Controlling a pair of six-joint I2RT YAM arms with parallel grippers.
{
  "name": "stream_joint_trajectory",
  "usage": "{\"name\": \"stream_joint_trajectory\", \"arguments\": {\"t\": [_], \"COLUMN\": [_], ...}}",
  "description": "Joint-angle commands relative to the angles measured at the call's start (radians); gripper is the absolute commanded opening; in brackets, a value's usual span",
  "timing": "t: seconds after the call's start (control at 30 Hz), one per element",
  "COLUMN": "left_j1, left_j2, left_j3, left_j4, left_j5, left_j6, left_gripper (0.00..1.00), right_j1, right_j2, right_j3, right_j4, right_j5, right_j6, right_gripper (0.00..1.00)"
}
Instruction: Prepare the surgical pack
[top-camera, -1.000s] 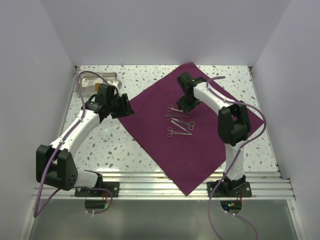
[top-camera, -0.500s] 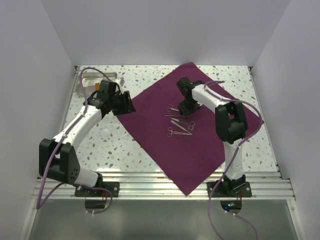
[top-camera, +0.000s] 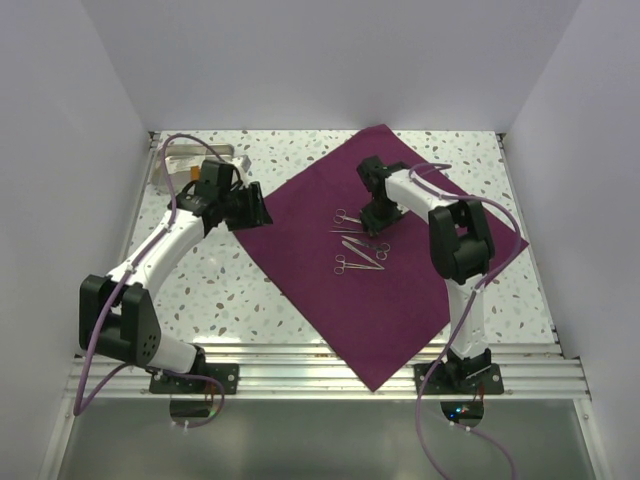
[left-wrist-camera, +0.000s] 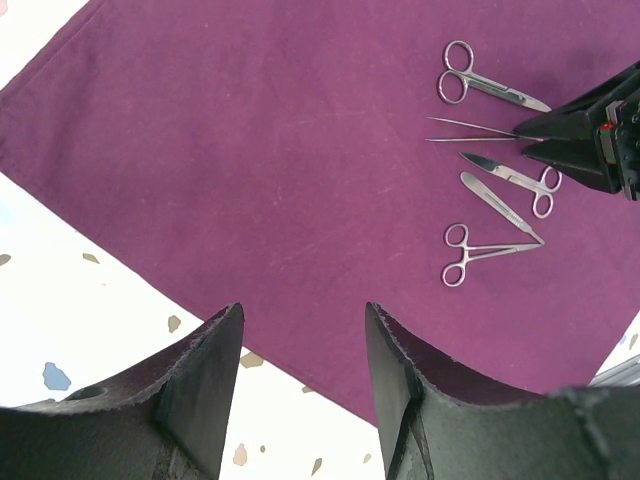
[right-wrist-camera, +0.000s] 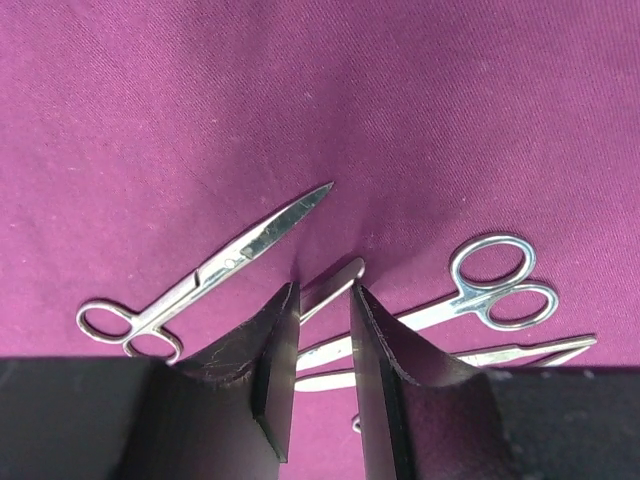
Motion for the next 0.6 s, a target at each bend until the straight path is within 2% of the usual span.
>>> {"name": "stream_joint_trajectory", "arguments": {"t": [0.0,0.1,0.17,0.23,0.37,0.57], "left_j1": [-0.002,-0.002,-0.002,-0.002,-0.003,-0.017], "left_j2": [0.01,0.016,0.019,0.015,-0.01,-0.047], "left_j3": [0.035,0.033,0.035,0.035,0.018,-0.005], "left_j4": [0.029,0.03,0.033,0.038,0.073,0.128], "left_j5": [0.021,0.031,0.034,0.048,0.08,0.122], "left_j6": [0.028,0.028,0.028,0.034,0.053,0.073], "left_gripper": [0.56,0.56,0.56,0.56,0.59,0.63], "right_j1": [-0.009,-0.015,-0.015,-0.017,-0.015,-0.012], "right_j2": [-0.015,-0.005,0.002,0.009,0.015,-0.023], "right_j3": [-0.004,-0.004,-0.005,-0.01,-0.01,0.004], "right_j4": [0.005,0.002,-0.001,0.002,0.003,-0.001], "right_j5": [0.028,0.02,0.011,0.002,-0.009,-0.005], "right_j6": [0.022,0.025,0.034,0.039,0.04,0.011], "right_gripper": [0.32,0.31,0.23,0.2,0.02,0.0]}}
